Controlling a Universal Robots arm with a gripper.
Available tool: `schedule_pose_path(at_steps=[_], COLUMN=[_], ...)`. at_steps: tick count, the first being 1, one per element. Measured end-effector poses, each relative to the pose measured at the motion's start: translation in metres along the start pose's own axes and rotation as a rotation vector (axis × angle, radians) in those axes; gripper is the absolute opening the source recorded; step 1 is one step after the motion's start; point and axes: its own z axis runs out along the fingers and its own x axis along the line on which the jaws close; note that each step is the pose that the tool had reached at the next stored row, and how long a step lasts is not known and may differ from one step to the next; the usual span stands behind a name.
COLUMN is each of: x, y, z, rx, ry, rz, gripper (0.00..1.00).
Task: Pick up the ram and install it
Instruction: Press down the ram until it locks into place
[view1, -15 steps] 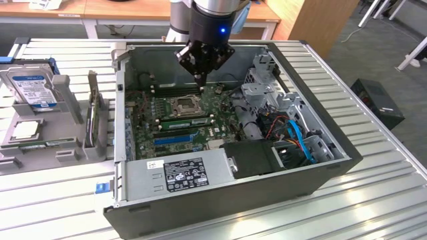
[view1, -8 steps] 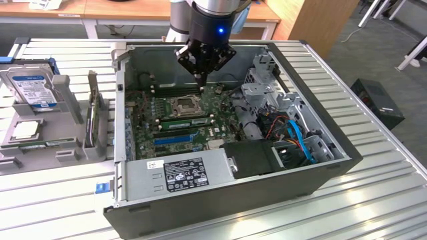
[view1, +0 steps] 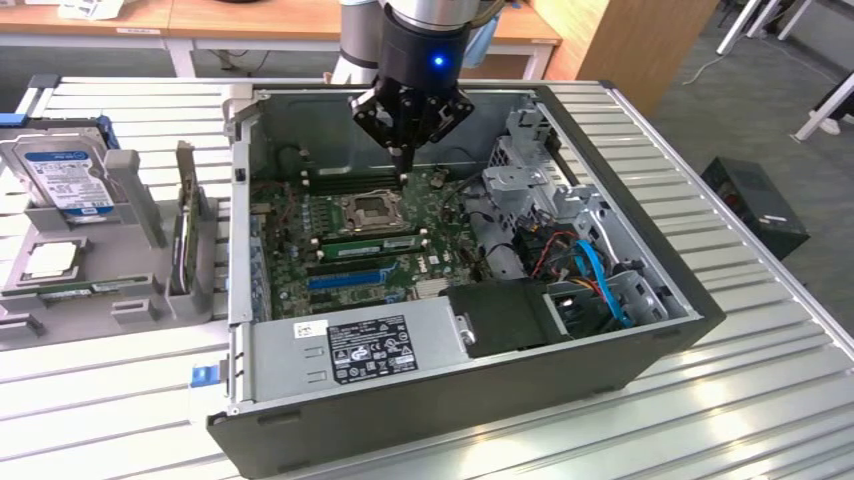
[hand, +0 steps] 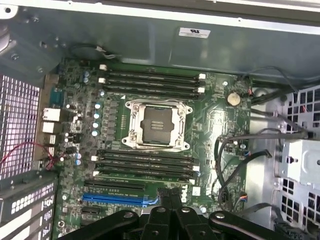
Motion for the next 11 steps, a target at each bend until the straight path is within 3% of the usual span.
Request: schedule_pose_path(at_steps=[8, 11], x=[0.0000, 0.0000], y=[0.0000, 0.0000], z=[0.0000, 0.0000], rx=[0.0000, -0.0009], ry=[0.0019, 0.0143], rz=[0.024, 0.025], gripper=[0.10, 0.10])
